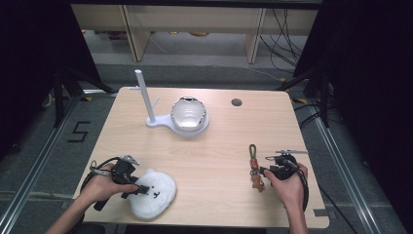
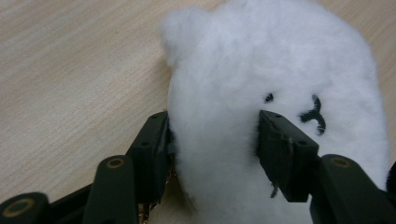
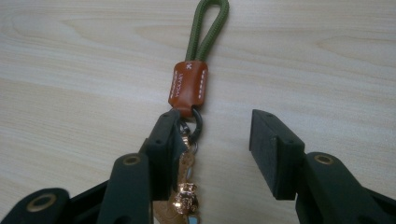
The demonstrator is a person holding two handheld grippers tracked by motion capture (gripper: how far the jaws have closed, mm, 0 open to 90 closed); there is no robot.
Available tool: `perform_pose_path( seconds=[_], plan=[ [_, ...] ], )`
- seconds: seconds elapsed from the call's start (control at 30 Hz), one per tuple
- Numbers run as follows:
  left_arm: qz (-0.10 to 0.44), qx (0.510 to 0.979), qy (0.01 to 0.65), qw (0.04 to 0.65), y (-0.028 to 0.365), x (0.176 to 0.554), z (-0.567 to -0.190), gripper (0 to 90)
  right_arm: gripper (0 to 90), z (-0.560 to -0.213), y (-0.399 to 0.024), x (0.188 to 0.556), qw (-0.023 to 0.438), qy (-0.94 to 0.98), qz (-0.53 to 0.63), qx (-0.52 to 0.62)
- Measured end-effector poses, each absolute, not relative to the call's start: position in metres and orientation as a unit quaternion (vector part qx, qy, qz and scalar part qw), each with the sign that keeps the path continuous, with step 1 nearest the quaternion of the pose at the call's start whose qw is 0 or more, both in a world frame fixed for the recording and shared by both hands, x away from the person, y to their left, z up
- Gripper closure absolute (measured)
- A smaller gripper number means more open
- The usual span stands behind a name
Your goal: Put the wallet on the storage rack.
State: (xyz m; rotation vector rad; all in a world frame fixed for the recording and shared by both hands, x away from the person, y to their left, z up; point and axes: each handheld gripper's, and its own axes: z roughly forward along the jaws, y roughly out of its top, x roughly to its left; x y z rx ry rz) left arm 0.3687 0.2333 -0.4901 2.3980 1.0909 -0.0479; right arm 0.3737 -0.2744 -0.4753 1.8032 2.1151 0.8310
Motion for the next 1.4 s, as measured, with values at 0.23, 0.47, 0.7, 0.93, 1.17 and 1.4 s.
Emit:
perform_pose_path(
  seconds=[0.23, 0.47, 0.7, 0.93, 1.17, 1.4],
  plan=[
    [0.004, 0.885, 0.369, 0.285, 0.237, 0.36, -0.489, 74.0, 53.8, -0.474, -0.272, 0.373, 0.126, 0.731, 0.279, 0.61],
    [0.024, 0.872, 0.362, 0.329, 0.232, 0.354, -0.482, 78.7, 53.7, -0.468, -0.266, 0.373, 0.131, 0.739, 0.293, 0.592],
    [0.071, 0.874, 0.312, 0.365, 0.223, 0.354, -0.454, 79.1, 53.5, -0.451, -0.242, 0.37, 0.107, 0.753, 0.325, 0.562],
    [0.108, 0.886, 0.242, 0.381, 0.196, 0.365, -0.428, 79.1, 51.8, -0.432, -0.212, 0.369, 0.066, 0.778, 0.36, 0.51],
    [0.126, 0.903, 0.175, 0.371, 0.16, 0.384, -0.415, 78.9, 49.3, -0.419, -0.171, 0.378, 0.044, 0.805, 0.394, 0.441],
    [0.127, 0.915, 0.133, 0.36, 0.137, 0.392, -0.411, 78.9, 45.6, -0.417, -0.144, 0.386, 0.034, 0.819, 0.4, 0.411]
  ],
)
